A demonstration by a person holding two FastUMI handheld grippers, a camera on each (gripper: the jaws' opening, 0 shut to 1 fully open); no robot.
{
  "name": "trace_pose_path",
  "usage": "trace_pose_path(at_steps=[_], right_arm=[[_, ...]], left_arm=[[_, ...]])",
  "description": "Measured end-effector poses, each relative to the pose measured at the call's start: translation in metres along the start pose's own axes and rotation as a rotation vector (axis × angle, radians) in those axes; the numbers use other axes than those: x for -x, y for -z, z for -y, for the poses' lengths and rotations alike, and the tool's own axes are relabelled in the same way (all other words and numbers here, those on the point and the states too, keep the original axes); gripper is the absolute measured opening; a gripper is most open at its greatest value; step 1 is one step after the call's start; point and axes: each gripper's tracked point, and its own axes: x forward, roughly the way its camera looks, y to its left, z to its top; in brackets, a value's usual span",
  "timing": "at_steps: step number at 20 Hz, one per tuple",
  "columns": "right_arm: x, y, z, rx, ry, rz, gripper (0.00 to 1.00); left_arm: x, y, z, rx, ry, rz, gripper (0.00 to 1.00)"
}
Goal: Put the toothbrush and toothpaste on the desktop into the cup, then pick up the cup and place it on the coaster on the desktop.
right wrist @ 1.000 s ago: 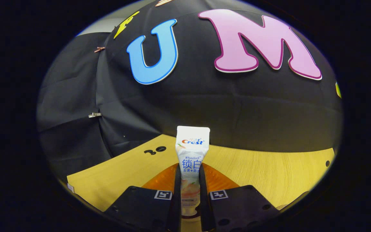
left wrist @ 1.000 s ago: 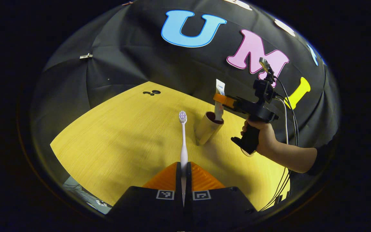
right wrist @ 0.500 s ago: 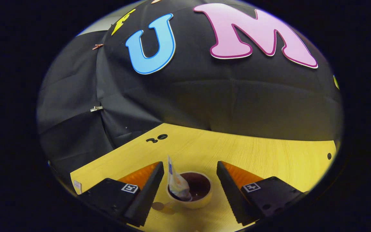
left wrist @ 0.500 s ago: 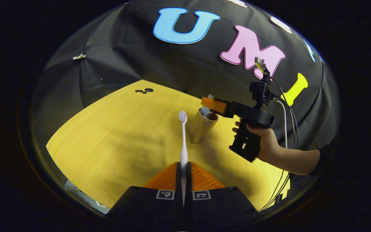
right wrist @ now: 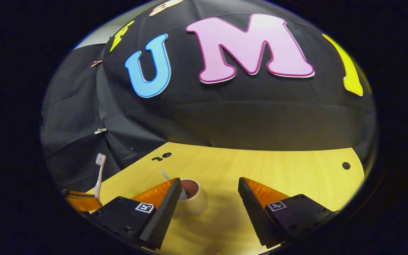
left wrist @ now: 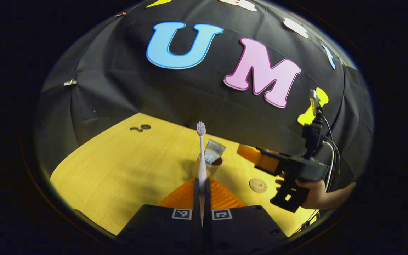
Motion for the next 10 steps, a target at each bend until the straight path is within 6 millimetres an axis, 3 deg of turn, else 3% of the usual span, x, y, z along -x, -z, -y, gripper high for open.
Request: trace_pose_path(at_steps=[6, 10], right_arm=[[0.037, 0.002, 0.064, -0.002, 0.089, -0.015, 0.98], [0.056, 0.005, 0.093, -0.004, 0.134, -0.023, 0.99]], left_arm=[[-0.048, -0.047, 0.025, -0.023, 0.047, 0.135, 0.06], [-0.083, -0.053, 0.025, -0.007, 0.058, 0.185, 0.06]])
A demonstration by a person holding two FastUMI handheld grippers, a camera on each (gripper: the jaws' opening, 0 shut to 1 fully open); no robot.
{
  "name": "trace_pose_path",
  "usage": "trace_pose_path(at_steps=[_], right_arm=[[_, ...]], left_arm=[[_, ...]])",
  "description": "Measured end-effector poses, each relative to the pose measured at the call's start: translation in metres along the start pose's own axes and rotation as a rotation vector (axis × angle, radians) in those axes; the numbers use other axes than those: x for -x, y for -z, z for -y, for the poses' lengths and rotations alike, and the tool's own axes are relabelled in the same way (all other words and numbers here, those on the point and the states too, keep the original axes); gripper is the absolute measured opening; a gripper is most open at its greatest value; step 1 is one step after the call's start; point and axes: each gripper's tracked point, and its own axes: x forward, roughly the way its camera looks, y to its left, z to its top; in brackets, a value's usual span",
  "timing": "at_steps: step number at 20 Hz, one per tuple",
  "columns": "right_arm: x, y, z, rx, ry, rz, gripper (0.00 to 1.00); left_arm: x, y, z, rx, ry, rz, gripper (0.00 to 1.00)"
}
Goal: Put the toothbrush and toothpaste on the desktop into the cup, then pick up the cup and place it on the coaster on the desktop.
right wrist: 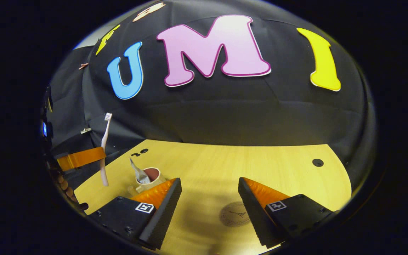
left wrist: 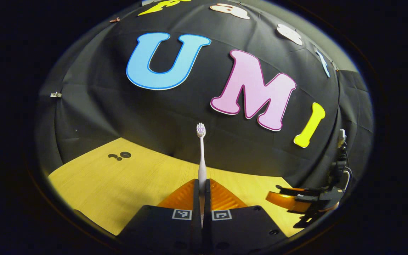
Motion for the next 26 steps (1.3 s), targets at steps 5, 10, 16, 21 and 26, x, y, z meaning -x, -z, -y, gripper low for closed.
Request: trace_pose_path(at_steps=[5, 10, 16, 21, 26], right_arm=[[0.008, 0.006, 0.026, 0.001, 0.032, -0.017, 0.99], [0.011, 0.014, 0.042, -0.001, 0.049, -0.036, 0.98], [0.009, 0.028, 0.050, 0.004, 0.058, -0.063, 0.98], [0.006, 0.043, 0.055, 0.007, 0.066, -0.094, 0.99], [0.005, 0.054, 0.050, 0.011, 0.065, -0.109, 0.99]], left_arm=[[-0.030, -0.016, 0.014, 0.007, 0.043, 0.080, 0.06], [-0.062, -0.036, 0.027, -0.039, 0.072, 0.131, 0.01], [-0.099, -0.024, 0.023, -0.082, 0.085, 0.155, 0.06], [-0.102, -0.014, 0.012, -0.116, 0.078, 0.180, 0.06], [-0.099, -0.006, 0.010, -0.152, 0.084, 0.196, 0.09]])
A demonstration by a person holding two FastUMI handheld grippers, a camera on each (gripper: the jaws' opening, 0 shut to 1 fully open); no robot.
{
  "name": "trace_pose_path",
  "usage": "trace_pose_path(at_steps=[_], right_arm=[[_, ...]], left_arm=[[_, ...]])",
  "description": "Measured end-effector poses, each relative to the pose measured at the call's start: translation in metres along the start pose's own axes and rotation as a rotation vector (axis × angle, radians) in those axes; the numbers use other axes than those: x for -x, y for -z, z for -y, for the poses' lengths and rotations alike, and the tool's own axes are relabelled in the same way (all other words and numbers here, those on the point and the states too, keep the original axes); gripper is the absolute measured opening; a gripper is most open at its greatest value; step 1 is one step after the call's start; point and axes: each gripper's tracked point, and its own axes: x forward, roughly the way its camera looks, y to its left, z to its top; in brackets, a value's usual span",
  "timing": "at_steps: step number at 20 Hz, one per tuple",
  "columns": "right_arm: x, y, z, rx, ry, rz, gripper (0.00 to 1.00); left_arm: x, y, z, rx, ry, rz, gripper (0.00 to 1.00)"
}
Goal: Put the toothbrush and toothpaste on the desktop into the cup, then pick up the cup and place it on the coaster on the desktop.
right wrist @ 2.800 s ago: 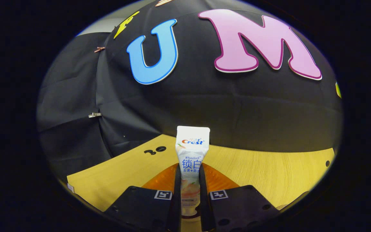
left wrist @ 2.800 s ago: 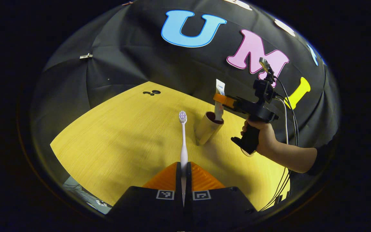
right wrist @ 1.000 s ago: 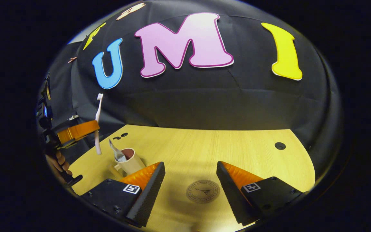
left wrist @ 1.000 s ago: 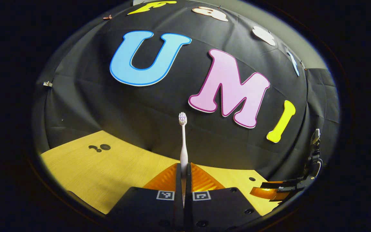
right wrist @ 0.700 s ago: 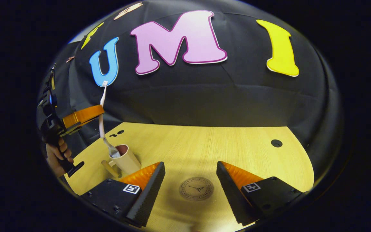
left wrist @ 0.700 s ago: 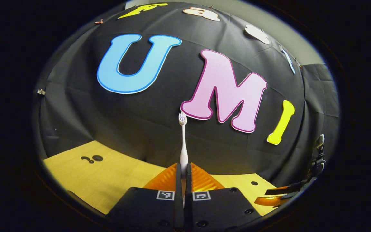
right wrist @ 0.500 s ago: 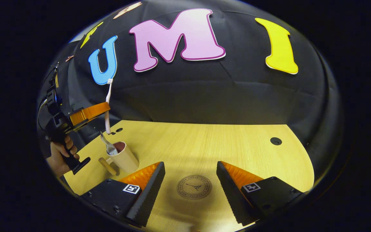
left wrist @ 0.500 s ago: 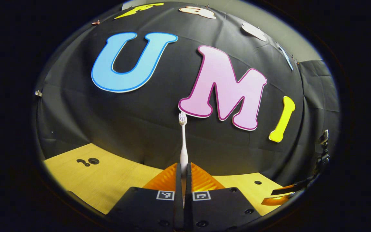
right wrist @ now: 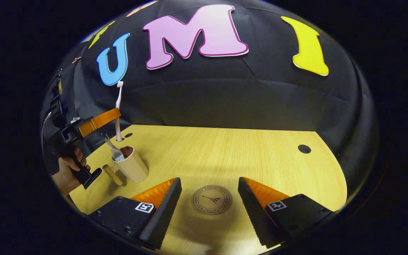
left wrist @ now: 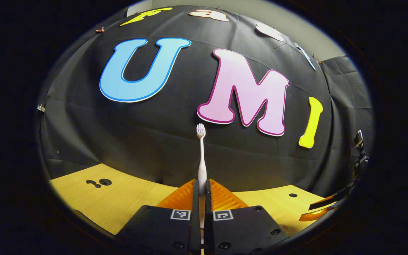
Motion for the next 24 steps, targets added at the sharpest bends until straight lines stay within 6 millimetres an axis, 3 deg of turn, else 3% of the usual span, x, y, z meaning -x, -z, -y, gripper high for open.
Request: trace_pose_path(at_steps=[4, 5, 8, 14, 17, 24], right_arm=[[0.002, 0.010, 0.000, 0.009, 0.001, -0.017, 0.99], [0.003, 0.011, 0.000, 0.012, 0.002, -0.022, 0.99], [0.007, 0.015, 0.003, 0.012, 0.004, -0.034, 0.99], [0.018, 0.020, 0.010, 0.000, 0.009, -0.038, 0.99], [0.026, 0.021, 0.014, -0.005, 0.008, -0.038, 0.98], [0.045, 0.029, 0.032, -0.040, 0.019, -0.049, 0.99]], left_arm=[[0.018, 0.014, 0.002, 0.012, 0.007, -0.024, 0.13], [0.023, 0.016, 0.004, 0.004, 0.008, -0.028, 0.22], [0.046, 0.022, 0.005, -0.009, 0.003, -0.057, 0.68], [0.082, 0.031, -0.011, 0.020, -0.099, -0.111, 0.85], [0.094, 0.048, -0.016, 0.048, -0.124, -0.191, 0.96], [0.105, 0.087, -0.023, 0.043, -0.144, -0.417, 0.98]])
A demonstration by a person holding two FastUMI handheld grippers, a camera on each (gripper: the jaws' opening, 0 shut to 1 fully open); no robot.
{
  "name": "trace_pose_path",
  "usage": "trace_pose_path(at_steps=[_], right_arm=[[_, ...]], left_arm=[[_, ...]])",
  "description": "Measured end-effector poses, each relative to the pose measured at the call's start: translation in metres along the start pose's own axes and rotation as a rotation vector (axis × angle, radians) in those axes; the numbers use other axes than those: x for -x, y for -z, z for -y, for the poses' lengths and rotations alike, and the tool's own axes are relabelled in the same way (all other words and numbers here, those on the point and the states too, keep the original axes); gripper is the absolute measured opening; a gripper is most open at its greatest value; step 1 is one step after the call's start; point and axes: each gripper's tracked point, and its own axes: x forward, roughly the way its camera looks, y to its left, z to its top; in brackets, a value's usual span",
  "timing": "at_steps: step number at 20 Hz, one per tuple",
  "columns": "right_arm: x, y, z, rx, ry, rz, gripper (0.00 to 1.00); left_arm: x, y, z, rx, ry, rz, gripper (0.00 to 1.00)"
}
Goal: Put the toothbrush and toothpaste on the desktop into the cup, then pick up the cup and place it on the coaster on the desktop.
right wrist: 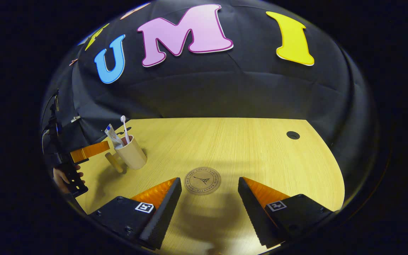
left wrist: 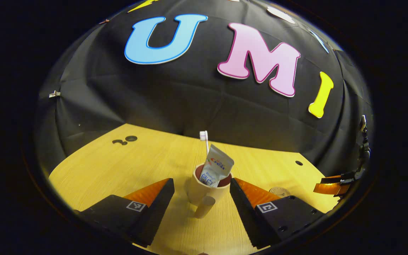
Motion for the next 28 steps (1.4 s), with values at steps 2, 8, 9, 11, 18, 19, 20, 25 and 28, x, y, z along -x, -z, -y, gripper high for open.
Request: trace_pose_path(at_steps=[2, 8, 9, 11, 18, 19, 20, 25, 28], right_arm=[[0.005, 0.004, 0.009, -0.016, 0.006, -0.006, 0.99], [0.021, 0.016, 0.039, -0.071, 0.049, -0.017, 0.99], [0.023, 0.019, 0.045, -0.083, 0.056, -0.021, 0.99], [0.027, 0.025, 0.056, -0.100, 0.073, -0.025, 0.99], [0.047, 0.046, 0.096, -0.180, 0.147, -0.043, 0.99], [0.049, 0.047, 0.101, -0.189, 0.159, -0.040, 0.99], [0.053, 0.048, 0.106, -0.198, 0.169, -0.038, 0.99], [0.061, 0.055, 0.124, -0.240, 0.204, -0.045, 0.98], [0.064, 0.056, 0.125, -0.256, 0.213, -0.045, 0.98]], left_arm=[[-0.005, 0.013, 0.000, -0.005, -0.004, -0.075, 0.98], [-0.019, 0.041, -0.003, -0.062, -0.012, -0.313, 0.98], [-0.020, 0.049, -0.005, -0.085, -0.016, -0.373, 0.98], [-0.024, 0.055, -0.007, -0.146, -0.015, -0.446, 0.98], [-0.042, 0.067, -0.007, -0.186, -0.025, -0.643, 0.96], [-0.044, 0.070, -0.007, -0.190, -0.028, -0.667, 0.95], [-0.045, 0.071, -0.007, -0.194, -0.032, -0.686, 0.94], [-0.049, 0.074, -0.003, -0.216, -0.025, -0.753, 0.72], [-0.048, 0.076, 0.003, -0.213, -0.001, -0.786, 0.57]])
